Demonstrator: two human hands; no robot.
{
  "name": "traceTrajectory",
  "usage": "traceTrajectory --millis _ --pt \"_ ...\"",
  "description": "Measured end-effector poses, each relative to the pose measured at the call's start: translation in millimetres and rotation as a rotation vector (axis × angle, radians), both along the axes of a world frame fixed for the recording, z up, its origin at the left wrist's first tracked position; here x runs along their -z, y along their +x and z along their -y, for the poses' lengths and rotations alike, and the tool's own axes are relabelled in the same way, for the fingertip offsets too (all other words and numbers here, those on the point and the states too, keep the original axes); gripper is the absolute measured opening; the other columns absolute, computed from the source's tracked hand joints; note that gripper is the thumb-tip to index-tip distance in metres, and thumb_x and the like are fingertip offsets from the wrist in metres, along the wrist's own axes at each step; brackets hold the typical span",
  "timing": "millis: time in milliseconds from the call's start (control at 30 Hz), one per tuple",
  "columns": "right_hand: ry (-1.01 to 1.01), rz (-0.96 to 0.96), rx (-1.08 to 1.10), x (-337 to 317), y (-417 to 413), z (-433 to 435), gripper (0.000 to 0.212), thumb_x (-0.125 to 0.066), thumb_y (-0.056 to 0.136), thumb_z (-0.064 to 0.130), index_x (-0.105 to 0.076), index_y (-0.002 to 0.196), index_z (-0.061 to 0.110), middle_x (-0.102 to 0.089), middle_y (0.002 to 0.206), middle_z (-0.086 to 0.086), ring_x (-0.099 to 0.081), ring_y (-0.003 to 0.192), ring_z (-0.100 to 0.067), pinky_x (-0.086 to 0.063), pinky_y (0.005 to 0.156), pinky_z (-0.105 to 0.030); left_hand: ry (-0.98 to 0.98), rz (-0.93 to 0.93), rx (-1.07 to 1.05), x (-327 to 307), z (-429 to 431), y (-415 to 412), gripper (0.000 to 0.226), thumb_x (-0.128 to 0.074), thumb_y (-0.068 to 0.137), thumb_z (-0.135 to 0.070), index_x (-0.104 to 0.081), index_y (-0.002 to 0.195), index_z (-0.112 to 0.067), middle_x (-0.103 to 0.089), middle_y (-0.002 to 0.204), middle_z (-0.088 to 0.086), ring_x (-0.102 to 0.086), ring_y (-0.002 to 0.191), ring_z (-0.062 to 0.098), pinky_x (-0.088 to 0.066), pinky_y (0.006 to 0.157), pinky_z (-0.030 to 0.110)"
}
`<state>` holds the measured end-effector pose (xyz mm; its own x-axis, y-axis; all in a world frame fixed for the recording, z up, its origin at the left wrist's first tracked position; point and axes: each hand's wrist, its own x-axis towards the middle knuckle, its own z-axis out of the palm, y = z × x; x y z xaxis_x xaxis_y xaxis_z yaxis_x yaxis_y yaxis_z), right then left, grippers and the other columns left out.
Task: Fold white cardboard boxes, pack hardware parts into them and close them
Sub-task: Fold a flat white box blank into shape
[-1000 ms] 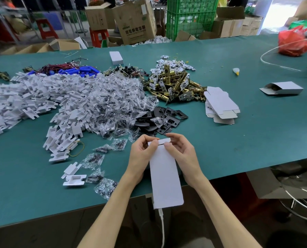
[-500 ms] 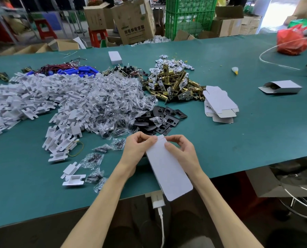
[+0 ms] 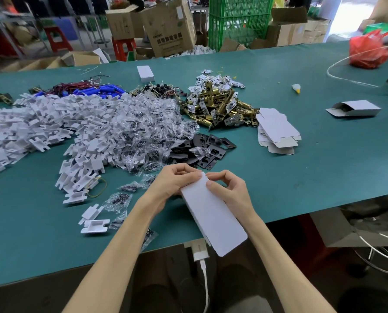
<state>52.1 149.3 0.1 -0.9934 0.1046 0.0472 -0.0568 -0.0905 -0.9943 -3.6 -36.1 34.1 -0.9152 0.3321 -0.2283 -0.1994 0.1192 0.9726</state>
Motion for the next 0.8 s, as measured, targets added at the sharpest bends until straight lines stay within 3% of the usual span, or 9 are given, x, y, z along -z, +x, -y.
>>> traceTrajectory --millis 300,433,533,700,800 --pt "0.009 -0.014 -0.007 1 -1 -1 0.007 -0.072 0.091 0.004 -0.068 0.096 0.003 -0.073 0.108 -0.006 -0.070 0.090 -0.021 -0.058 0.070 -0.036 -0.043 -0.067 -0.078 1 -8 5 0.016 -0.083 0.086 -0.023 -0.075 0.082 -0.011 -0.073 0.079 0.002 -0.063 0.068 0.008 -0.049 0.061 0.017" --pt "0.009 -0.019 -0.001 0 1 2 0.016 -0.073 0.081 0.017 -0.069 0.093 0.007 -0.074 0.104 -0.002 -0.070 0.088 -0.014 -0.058 0.068 -0.030 -0.066 -0.082 -0.079 4 -8 6 0.016 -0.083 0.086 -0.025 -0.075 0.080 -0.013 -0.076 0.086 0.007 -0.063 0.072 0.009 -0.049 0.068 0.022" --pt "-0.006 -0.008 0.003 1 1 3 0.017 -0.073 0.078 0.018 -0.069 0.092 0.009 -0.074 0.104 -0.003 -0.070 0.089 -0.013 -0.058 0.071 -0.032 -0.052 -0.083 -0.046 4 -5 6 0.015 -0.083 0.086 -0.023 -0.074 0.079 -0.013 -0.074 0.083 0.005 -0.062 0.069 0.008 -0.047 0.063 0.018" --pt "-0.016 -0.009 0.062 2 -1 3 0.020 -0.071 0.079 0.016 -0.068 0.097 0.008 -0.072 0.102 -0.003 -0.068 0.084 -0.007 -0.053 0.065 -0.022 -0.040 -0.119 -0.026 4 -3 7 0.015 -0.079 0.091 -0.025 -0.078 0.091 -0.009 -0.075 0.085 0.001 -0.063 0.073 0.010 -0.050 0.065 0.021" --pt "-0.011 -0.036 0.087 5 -2 2 0.021 -0.068 0.089 0.000 -0.068 0.108 0.009 -0.070 0.108 -0.003 -0.067 0.090 -0.004 -0.054 0.074 -0.022 -0.014 -0.139 0.007 6 -6 14 0.010 -0.076 0.093 -0.020 -0.080 0.100 -0.014 -0.077 0.097 0.008 -0.067 0.080 0.010 -0.056 0.067 0.022"
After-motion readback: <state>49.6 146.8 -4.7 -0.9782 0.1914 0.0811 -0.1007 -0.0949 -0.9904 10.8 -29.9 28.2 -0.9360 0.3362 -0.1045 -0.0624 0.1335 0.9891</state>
